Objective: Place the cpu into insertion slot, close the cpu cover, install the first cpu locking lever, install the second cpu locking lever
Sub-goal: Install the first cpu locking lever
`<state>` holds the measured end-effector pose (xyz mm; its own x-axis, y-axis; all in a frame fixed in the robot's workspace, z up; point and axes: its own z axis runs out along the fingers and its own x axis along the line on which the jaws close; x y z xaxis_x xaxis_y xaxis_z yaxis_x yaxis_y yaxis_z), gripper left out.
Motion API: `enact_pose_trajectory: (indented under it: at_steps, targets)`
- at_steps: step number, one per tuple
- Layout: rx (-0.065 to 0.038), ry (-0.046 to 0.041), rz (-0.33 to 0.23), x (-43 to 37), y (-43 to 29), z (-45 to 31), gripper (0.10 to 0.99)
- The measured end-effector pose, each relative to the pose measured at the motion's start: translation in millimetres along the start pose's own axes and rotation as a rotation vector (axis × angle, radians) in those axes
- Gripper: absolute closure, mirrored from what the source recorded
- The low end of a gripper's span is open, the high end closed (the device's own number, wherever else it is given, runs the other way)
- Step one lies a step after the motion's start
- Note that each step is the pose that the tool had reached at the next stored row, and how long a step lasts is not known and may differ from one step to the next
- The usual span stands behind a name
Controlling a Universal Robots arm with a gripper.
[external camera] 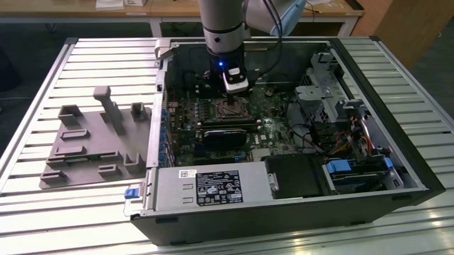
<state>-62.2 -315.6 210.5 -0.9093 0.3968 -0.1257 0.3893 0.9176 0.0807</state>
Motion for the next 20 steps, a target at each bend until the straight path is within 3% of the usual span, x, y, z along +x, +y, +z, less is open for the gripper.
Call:
enact_pose_trajectory:
  at_steps: [9, 16, 20]
  targets:
    - [0.016, 0.0124, 0.002, -4.8, -11.1, -0.1, 0.98]
    - [0.02, 0.0109, 0.003, -5.4, -12.4, -0.2, 0.98]
    - [0.032, 0.0057, 0.0, -5.7, -12.2, -2.6, 0.98]
